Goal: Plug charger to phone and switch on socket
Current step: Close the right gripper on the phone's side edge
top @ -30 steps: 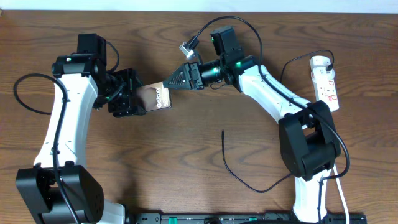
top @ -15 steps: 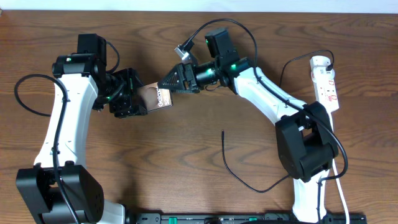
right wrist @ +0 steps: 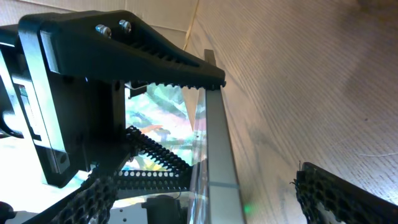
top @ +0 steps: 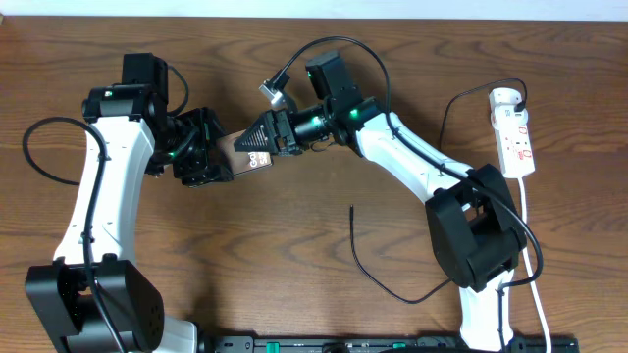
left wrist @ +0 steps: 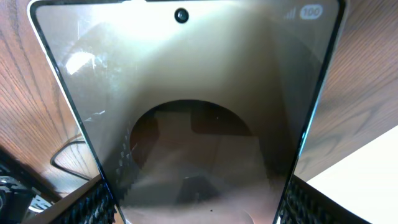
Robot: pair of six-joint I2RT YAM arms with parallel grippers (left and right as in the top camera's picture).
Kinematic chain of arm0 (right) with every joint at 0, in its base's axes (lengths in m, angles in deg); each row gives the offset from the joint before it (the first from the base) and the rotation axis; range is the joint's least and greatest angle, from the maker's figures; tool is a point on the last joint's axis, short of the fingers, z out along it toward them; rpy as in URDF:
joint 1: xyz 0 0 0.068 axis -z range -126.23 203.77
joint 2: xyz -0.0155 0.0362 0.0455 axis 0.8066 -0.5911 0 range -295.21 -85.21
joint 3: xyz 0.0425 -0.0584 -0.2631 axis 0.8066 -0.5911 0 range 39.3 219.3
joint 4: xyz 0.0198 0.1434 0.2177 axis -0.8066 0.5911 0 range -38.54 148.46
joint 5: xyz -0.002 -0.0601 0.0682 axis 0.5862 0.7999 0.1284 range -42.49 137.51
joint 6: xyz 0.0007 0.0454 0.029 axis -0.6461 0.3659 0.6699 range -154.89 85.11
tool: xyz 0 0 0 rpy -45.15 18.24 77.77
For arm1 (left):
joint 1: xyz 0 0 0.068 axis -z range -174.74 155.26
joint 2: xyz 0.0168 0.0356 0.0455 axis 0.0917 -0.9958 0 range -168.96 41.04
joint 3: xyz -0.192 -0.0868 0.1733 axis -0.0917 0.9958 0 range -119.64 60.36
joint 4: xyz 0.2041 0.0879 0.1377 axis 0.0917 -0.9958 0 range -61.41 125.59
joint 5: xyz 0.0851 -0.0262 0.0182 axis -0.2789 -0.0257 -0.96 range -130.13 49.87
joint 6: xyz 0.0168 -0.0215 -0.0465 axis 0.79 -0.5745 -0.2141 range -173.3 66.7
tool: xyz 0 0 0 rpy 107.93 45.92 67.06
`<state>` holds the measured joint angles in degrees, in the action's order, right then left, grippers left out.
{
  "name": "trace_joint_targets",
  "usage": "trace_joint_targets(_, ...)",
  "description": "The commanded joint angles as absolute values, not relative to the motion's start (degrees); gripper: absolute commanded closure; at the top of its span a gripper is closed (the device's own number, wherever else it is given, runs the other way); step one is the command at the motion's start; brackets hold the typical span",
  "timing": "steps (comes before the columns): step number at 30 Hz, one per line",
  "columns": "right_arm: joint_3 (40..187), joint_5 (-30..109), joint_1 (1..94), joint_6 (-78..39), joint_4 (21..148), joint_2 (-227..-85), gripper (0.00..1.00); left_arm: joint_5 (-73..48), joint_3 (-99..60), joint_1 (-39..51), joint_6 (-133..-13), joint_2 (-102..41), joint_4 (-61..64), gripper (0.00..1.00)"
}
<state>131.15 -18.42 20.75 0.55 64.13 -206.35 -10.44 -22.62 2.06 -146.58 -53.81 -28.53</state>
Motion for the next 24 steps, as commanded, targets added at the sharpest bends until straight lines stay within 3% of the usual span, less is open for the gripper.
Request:
trace_joint_targets(1, 132.27, -18.66, 20.10, 1.12, 64.04, -206.84, 0.09, -9.71, -23.12, 2.12, -148.15, -54.05, -28.86, 0.93)
trace_joint_targets(10, 132.27, -18.64, 18.65, 1.84, 63.19, -206.84, 0.11, -9.69, -23.12, 2.14, -149.49, -54.05, -29.25, 0.93)
trace_joint_targets(16, 132.27, -18.66, 18.30, 3.02, 62.16, -206.84, 0.21, -9.71, -23.12, 2.14, -150.93, -54.05, -30.36, 0.92)
trace_joint_targets(24, 132.27, -18.64, 17.87, 3.46, 62.12, -206.84, 0.27, -9.71, -23.12, 2.14, -150.88, -54.05, -30.36, 0.93)
